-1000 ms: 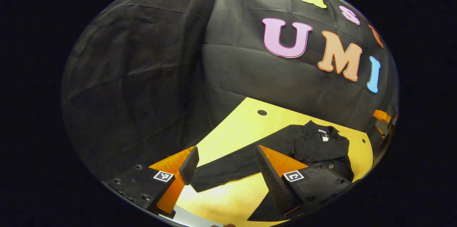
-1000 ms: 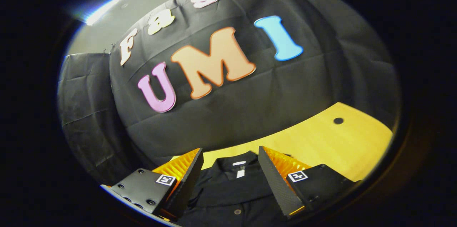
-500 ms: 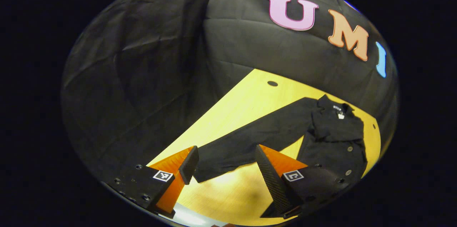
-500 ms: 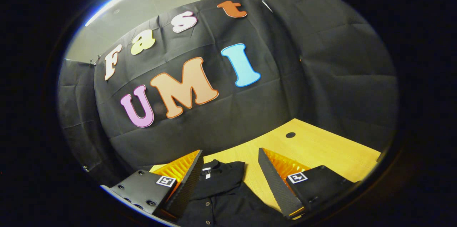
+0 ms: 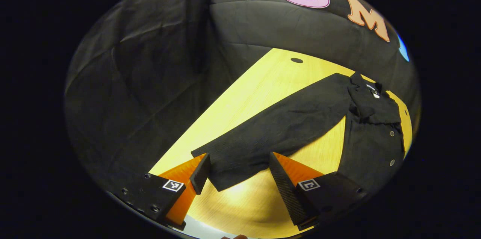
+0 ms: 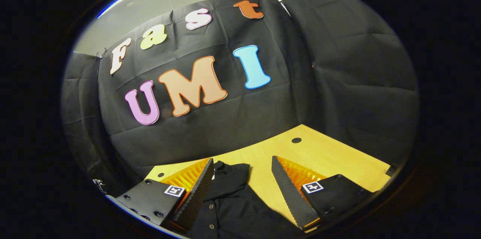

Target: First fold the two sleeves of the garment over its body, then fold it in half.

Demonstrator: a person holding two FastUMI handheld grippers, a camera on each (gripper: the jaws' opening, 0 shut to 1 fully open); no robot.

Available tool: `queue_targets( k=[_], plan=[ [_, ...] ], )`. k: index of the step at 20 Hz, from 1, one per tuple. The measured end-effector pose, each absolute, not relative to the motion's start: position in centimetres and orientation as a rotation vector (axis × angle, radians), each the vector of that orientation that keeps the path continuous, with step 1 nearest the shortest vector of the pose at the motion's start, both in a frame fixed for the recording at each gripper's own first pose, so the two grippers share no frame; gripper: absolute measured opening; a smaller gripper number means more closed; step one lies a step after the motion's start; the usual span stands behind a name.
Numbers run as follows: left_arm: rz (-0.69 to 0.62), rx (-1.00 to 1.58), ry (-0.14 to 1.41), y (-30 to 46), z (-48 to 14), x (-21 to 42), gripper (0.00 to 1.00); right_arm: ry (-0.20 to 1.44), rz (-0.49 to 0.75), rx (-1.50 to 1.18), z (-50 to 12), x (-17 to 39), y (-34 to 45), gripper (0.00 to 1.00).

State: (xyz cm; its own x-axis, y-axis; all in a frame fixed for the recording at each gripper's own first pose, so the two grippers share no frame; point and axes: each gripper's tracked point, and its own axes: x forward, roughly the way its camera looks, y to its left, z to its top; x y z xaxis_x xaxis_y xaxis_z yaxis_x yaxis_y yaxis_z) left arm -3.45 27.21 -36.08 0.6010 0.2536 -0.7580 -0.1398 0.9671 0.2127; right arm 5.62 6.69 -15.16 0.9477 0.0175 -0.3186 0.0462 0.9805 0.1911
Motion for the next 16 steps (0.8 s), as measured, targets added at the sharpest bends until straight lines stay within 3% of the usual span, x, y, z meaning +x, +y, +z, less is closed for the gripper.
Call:
queue_targets(
  k=[6, 16],
  plan=[
    [0.219, 0.175, 0.952, 28.1, -37.9, -4.1, 0.95, 0.347, 0.037, 0.181, -15.8, 6.4, 8.9, 0.97],
    [0.163, 0.190, 0.956, 27.5, -38.3, -3.8, 0.95, 0.426, -0.010, 0.156, -18.4, 6.3, 8.4, 0.97]
  ],
)
